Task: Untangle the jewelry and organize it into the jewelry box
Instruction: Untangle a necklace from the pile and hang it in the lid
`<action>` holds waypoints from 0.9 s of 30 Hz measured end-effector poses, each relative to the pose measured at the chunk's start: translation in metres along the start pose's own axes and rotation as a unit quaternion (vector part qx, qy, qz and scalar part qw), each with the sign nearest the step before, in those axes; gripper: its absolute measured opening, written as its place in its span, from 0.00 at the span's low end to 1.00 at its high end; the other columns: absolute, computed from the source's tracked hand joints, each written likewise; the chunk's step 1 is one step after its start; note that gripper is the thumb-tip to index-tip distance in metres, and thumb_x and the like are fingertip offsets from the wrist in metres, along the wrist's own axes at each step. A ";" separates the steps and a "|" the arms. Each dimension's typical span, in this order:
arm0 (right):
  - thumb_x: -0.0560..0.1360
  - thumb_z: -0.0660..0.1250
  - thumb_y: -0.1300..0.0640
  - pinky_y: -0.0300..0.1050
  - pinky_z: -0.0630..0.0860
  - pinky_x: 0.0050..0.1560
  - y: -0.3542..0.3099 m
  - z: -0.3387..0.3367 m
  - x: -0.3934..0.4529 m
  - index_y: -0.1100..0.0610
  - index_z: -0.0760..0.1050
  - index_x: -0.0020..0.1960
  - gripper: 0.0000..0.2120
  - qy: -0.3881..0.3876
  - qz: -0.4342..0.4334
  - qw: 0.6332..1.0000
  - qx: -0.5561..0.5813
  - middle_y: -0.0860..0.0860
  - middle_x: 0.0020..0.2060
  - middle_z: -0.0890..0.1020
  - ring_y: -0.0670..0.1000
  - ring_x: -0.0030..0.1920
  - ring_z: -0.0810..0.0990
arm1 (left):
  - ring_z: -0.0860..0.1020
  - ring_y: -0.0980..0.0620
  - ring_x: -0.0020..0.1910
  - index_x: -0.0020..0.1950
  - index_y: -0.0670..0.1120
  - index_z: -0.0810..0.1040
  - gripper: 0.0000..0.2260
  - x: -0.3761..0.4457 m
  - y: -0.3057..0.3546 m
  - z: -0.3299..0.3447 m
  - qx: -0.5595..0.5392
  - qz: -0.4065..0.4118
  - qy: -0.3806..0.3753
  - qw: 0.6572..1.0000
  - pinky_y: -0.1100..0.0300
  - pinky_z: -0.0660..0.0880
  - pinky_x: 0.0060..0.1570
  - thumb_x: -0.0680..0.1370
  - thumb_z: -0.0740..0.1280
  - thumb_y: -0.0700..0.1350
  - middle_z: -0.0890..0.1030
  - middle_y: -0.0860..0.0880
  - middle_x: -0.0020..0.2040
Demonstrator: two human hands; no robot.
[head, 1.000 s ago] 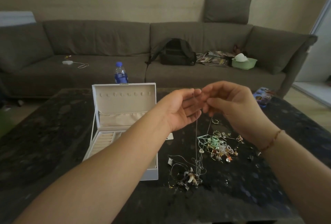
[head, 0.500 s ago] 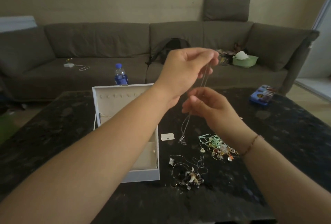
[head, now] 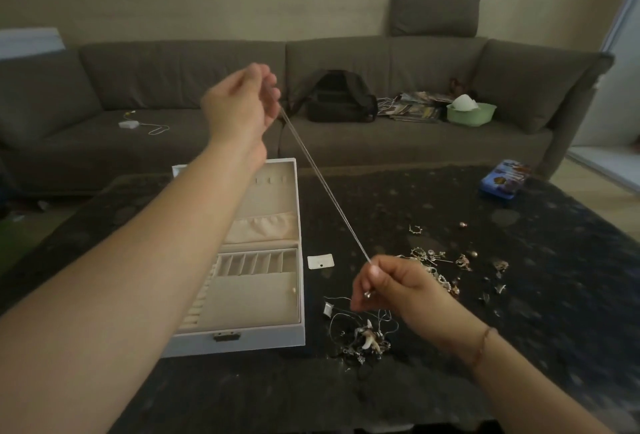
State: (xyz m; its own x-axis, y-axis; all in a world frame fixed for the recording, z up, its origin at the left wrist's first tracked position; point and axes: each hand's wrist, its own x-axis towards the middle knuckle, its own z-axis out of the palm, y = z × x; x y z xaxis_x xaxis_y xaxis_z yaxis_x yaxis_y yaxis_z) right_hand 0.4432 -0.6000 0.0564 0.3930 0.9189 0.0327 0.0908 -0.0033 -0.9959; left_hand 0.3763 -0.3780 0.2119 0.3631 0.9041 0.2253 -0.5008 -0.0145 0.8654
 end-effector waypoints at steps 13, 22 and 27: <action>0.78 0.62 0.69 0.46 0.77 0.42 -0.007 -0.009 -0.008 0.60 0.74 0.59 0.11 -0.039 0.042 0.997 -0.045 0.55 0.28 0.78 0.56 0.33 0.81 | 0.77 0.58 0.27 0.46 0.46 0.79 0.11 0.004 -0.034 -0.029 -0.020 -0.028 0.089 0.995 0.63 0.75 0.32 0.84 0.61 0.45 0.80 0.51 0.36; 0.77 0.69 0.58 0.39 0.77 0.40 -0.016 0.008 -0.023 0.40 0.64 0.65 0.23 0.033 -0.085 0.962 -0.256 0.43 0.42 0.86 0.47 0.40 0.83 | 0.71 0.58 0.23 0.47 0.46 0.78 0.10 0.016 -0.041 -0.043 -0.115 -0.122 0.202 0.965 0.67 0.68 0.23 0.84 0.61 0.46 0.78 0.51 0.35; 0.77 0.70 0.55 0.52 0.80 0.44 -0.003 0.008 -0.032 0.33 0.56 0.68 0.31 0.046 -0.165 0.942 -0.289 0.36 0.46 0.84 0.49 0.42 0.84 | 0.72 0.58 0.23 0.46 0.46 0.79 0.10 0.012 -0.055 -0.060 -0.048 -0.129 0.211 0.968 0.67 0.70 0.24 0.84 0.62 0.47 0.79 0.50 0.34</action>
State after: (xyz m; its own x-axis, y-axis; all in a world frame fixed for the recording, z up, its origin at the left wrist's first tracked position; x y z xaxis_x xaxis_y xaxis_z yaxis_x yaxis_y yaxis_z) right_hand 0.4235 -0.6261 0.0579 0.3314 0.8695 0.3664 0.6939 0.0385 -0.7190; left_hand 0.3615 -0.3409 0.1400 0.1428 0.9667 -0.2123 -0.5148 0.2557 0.8183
